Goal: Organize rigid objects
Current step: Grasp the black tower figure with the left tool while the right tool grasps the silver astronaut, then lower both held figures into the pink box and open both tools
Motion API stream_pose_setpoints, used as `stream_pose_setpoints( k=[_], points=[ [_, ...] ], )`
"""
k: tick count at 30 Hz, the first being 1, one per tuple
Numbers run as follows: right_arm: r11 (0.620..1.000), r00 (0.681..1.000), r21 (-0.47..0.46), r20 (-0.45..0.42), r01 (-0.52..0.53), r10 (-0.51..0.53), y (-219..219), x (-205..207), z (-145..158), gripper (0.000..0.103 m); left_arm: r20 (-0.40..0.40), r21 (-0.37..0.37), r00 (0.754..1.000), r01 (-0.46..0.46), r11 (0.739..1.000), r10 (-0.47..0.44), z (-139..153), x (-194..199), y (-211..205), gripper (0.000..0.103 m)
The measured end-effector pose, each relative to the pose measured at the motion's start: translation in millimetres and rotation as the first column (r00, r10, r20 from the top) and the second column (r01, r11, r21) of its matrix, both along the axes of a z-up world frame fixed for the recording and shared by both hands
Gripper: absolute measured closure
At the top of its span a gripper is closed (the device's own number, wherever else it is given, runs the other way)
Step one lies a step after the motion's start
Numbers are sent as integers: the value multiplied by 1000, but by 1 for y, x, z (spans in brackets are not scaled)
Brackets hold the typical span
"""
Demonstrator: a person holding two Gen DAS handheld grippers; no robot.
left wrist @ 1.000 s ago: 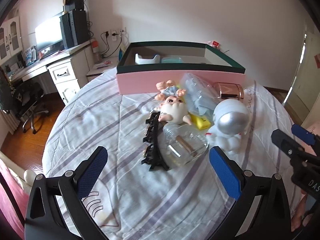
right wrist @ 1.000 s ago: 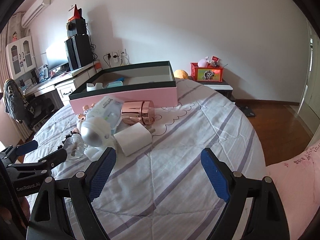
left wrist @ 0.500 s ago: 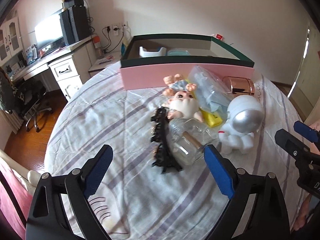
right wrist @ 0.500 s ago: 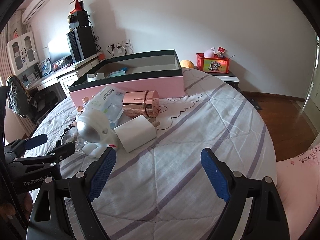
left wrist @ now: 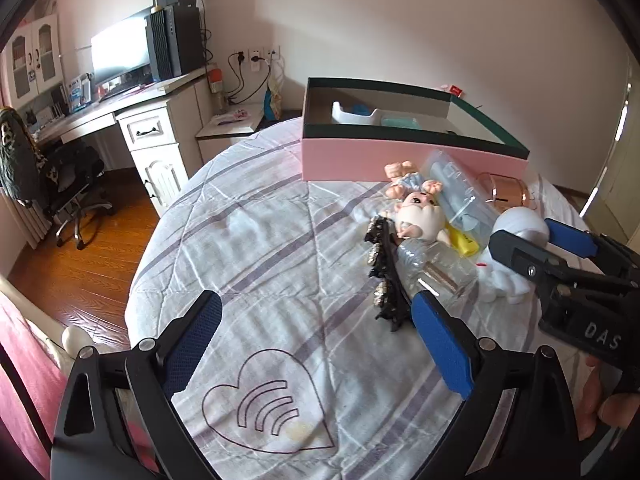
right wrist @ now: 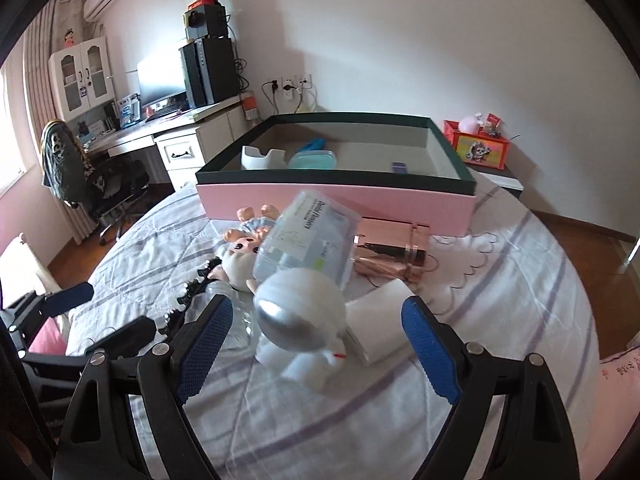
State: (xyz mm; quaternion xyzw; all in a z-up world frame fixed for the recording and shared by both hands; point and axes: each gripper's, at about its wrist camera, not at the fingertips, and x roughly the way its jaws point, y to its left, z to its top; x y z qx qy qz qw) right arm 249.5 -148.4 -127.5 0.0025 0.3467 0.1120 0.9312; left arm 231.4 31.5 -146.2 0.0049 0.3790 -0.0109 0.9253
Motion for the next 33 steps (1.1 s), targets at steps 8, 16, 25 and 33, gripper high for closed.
stream_pose_setpoints(
  k=[8, 16, 25, 33],
  points=[
    [999, 999, 43, -48, -23, 25, -4, 3, -12, 53, -76, -8, 996, 37, 999, -38, -17, 13, -12, 5],
    [998, 1000, 63, -6, -4, 4, -24, -21, 5, 53, -130, 32, 991, 46, 998, -41, -27, 30, -31, 6],
    [997, 1000, 74, -4, 2, -2, -27, -19, 4, 53, -58, -15, 995, 76, 997, -77, -19, 28, -23, 78],
    [998, 1000, 62, 4, 10, -10, -26, -19, 7, 53, 29, -67, 997, 75, 995, -73, 9, 9, -7, 78]
  ],
)
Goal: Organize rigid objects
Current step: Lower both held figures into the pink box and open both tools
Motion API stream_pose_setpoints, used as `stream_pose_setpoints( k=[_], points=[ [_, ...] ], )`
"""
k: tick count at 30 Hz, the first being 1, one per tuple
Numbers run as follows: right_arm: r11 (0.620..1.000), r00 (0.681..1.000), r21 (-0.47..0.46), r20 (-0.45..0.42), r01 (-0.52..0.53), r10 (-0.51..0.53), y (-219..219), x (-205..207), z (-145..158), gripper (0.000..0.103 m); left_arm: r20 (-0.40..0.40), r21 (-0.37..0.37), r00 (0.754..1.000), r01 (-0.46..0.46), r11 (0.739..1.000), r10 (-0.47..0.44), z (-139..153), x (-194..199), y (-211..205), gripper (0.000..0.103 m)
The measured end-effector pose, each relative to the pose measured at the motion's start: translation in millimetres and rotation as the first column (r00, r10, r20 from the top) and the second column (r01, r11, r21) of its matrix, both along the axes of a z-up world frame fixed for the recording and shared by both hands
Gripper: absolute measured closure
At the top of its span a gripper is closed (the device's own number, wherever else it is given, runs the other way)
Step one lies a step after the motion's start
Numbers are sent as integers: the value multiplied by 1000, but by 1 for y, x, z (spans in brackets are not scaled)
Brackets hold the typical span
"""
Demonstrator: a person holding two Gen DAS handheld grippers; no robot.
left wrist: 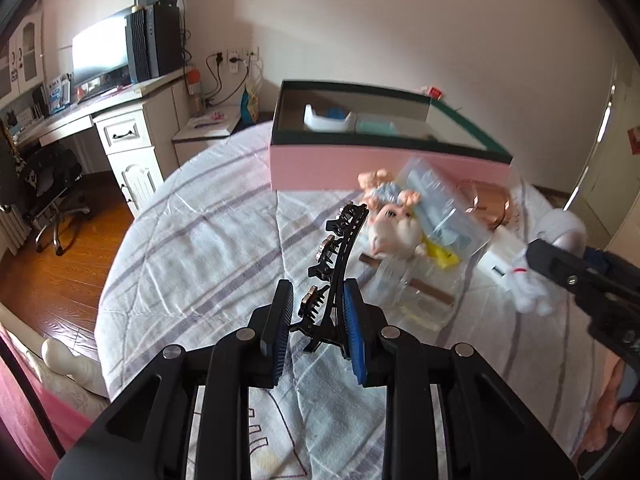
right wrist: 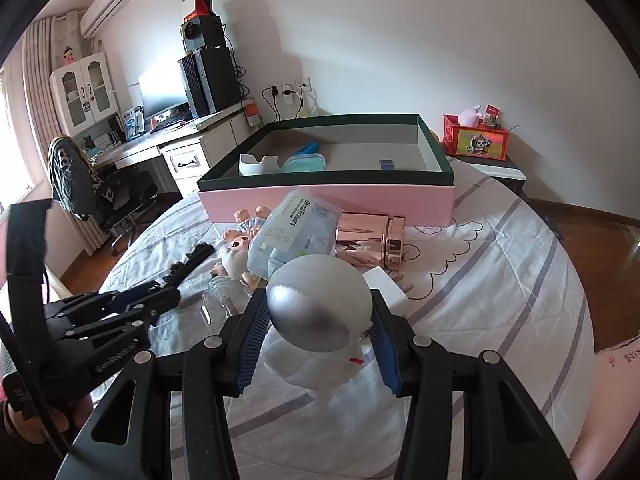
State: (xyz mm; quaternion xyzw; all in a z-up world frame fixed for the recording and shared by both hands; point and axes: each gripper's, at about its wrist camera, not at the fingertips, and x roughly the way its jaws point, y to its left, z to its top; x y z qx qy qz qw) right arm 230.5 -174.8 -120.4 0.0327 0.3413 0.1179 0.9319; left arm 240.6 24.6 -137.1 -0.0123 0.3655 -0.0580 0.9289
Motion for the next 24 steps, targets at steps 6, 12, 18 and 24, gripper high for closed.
stream_pose_setpoints(
  k=[6, 12, 18, 24],
  points=[
    [1000, 999, -9, 39, 2, -2, 1, 3, 17, 53, 79, -3, 996, 34, 999, -33, 36, -3, -7, 78],
    [1000, 996, -15, 89, 5, -4, -3, 21, 40, 53, 104, 18, 991, 86, 996, -88, 56, 30, -30, 78],
    [999, 993, -17, 117, 33, -31, -17, 69, 57, 53, 92, 39, 988, 122, 992, -125, 69, 95, -52, 78],
    [998, 994, -4, 89, 57, -57, -29, 135, 55, 53, 22, 64, 994, 106, 992, -108, 57, 164, -61, 78]
  ],
)
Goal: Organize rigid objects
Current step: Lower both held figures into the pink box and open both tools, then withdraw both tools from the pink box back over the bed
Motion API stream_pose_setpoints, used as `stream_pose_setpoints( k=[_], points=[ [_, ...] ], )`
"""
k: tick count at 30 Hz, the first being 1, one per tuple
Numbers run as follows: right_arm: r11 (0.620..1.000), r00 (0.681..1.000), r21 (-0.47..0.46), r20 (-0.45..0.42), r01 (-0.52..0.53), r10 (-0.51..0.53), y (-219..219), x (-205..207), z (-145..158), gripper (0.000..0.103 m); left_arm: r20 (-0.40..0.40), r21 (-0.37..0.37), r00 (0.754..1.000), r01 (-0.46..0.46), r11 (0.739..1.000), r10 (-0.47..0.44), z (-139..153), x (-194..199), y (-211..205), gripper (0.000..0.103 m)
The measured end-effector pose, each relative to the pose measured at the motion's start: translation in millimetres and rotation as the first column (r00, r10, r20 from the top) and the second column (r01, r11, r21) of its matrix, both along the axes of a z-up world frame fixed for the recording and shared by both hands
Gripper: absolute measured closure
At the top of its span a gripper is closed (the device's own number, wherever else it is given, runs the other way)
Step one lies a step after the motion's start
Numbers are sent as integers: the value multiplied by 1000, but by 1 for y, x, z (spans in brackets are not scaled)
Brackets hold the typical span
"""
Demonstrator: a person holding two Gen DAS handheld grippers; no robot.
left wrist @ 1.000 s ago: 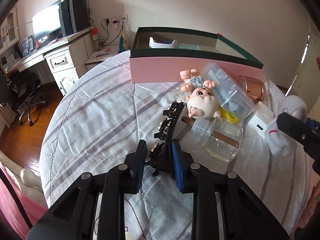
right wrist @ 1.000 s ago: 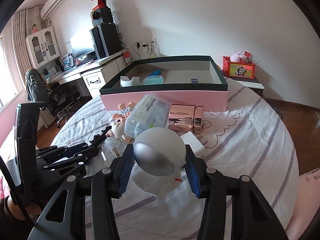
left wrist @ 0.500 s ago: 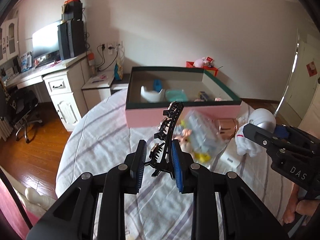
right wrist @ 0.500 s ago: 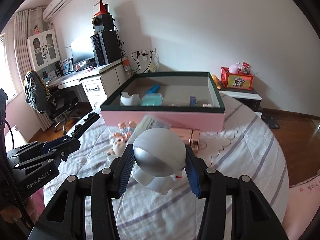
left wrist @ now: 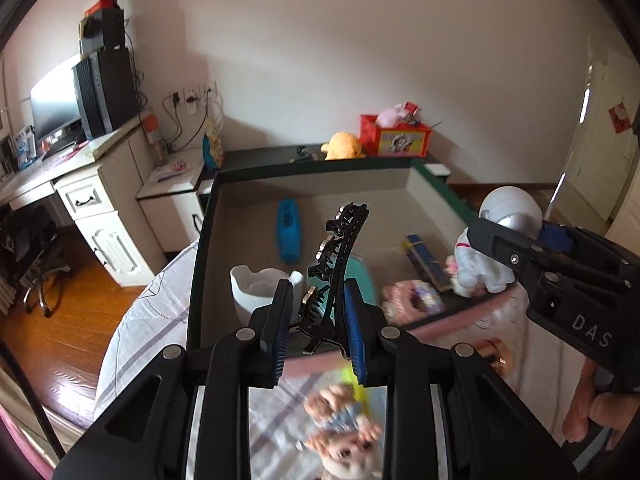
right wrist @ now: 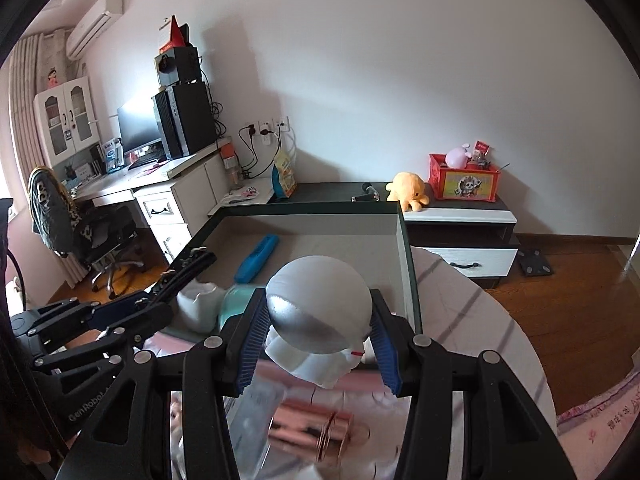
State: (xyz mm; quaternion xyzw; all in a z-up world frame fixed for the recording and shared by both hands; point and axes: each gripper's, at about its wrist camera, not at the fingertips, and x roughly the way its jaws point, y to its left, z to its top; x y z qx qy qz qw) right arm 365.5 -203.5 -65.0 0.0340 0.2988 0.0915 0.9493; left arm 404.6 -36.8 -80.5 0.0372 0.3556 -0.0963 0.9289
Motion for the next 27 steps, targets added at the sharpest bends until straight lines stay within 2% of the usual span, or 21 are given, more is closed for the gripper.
stream_pose_setpoints(
  k=[6, 11, 14, 16, 18, 22, 27],
  points=[
    [999, 996, -29, -83, -28, 25, 14, 54, -24, 53, -78, 30, 996, -28, 999, 30, -26, 41, 3, 77],
    [999, 991, -33, -131, -41, 37, 22, 80, -43, 52, -62, 39, 997, -42, 998, 45, -32, 44, 2, 76],
    [999, 992, -36, -121, -38, 34, 24, 80, -47, 46, -49, 27, 998, -45, 999, 47, -29, 37, 4, 64],
    [999, 995, -27, -100, -28, 25, 22, 75, -44, 24, -19, 16, 998, -60, 998, 60, -23, 29, 8, 36],
    [1000, 999, -12, -50, -23, 22, 17, 64, -33, 22, 19, 0, 996, -83, 997, 83, -14, 16, 15, 23],
    [1000, 1000, 9, -6, -6, 6, 11, 38, -11, 21, 89, -38, 989, -112, 993, 115, 6, -23, 28, 13],
    [1000, 998, 3, 58, 18, -18, 10, -20, 12, 20, 188, -54, 973, -125, 991, 133, 29, -89, 36, 3]
  ],
)
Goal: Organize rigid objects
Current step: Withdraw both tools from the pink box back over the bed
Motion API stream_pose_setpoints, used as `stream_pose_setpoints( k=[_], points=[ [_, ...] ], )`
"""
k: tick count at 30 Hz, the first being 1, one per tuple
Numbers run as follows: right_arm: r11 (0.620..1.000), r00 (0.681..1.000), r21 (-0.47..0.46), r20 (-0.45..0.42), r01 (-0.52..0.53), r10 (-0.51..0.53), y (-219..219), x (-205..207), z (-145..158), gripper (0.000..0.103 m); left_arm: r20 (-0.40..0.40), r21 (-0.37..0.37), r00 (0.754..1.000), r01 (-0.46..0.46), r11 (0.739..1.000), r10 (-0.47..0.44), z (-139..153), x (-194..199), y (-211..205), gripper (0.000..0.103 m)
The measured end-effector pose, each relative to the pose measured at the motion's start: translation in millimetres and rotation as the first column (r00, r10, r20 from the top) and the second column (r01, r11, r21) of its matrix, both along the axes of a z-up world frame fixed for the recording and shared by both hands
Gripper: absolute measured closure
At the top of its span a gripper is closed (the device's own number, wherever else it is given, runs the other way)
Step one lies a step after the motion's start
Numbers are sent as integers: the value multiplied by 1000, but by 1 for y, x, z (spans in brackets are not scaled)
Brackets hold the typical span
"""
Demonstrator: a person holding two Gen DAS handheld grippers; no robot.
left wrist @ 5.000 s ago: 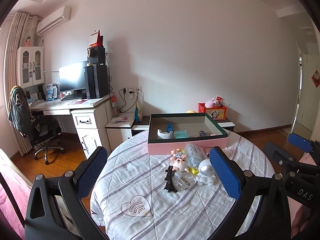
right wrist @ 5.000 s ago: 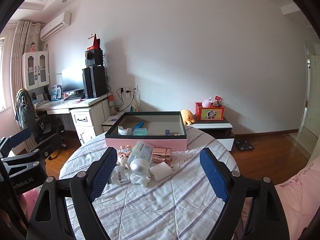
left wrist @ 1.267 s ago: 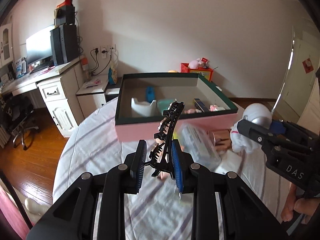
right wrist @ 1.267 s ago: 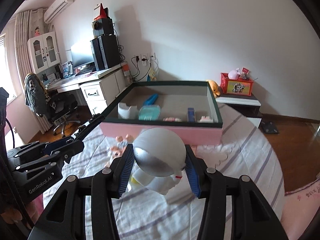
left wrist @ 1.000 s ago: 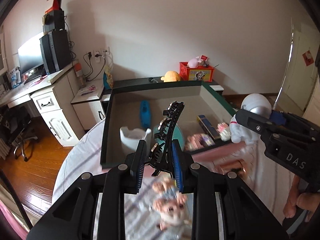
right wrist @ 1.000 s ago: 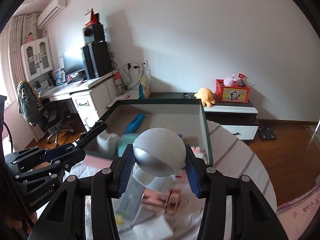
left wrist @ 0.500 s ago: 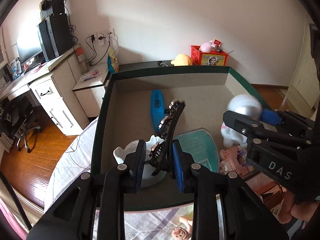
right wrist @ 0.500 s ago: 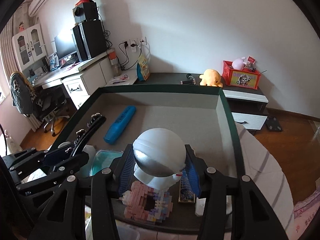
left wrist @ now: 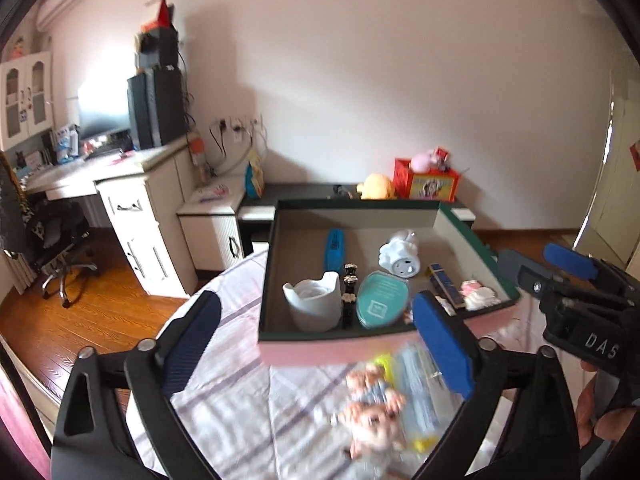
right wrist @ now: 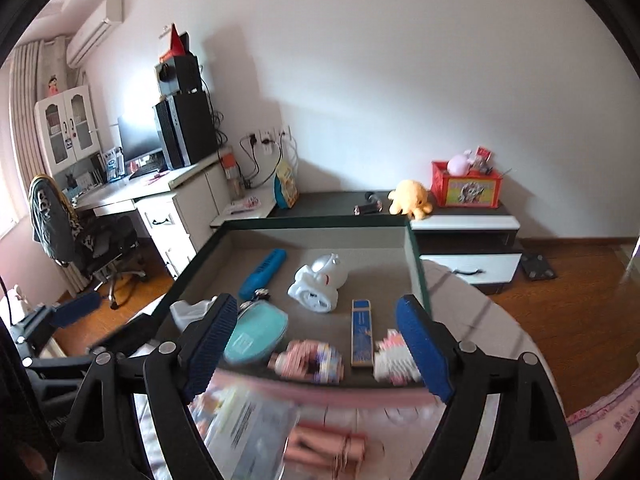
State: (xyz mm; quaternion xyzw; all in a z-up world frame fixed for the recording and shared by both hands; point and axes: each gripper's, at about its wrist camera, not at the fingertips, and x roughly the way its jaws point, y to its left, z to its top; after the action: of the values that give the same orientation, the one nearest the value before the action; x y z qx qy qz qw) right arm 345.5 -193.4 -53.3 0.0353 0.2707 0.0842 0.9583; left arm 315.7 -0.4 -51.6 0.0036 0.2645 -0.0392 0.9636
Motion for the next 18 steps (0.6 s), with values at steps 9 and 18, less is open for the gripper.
stream_pose_setpoints(
  k=[9, 18],
  points=[
    [999, 993, -31, 110, 35, -32, 8, -112, 18, 19, 87, 46, 996, -22, 999, 18, 16, -102, -6, 0],
    [999, 987, -14, 158, 42, -39, 11, -197, 20, 19, 138, 39, 990, -38, 999, 32, 27, -172, -9, 0]
  ],
)
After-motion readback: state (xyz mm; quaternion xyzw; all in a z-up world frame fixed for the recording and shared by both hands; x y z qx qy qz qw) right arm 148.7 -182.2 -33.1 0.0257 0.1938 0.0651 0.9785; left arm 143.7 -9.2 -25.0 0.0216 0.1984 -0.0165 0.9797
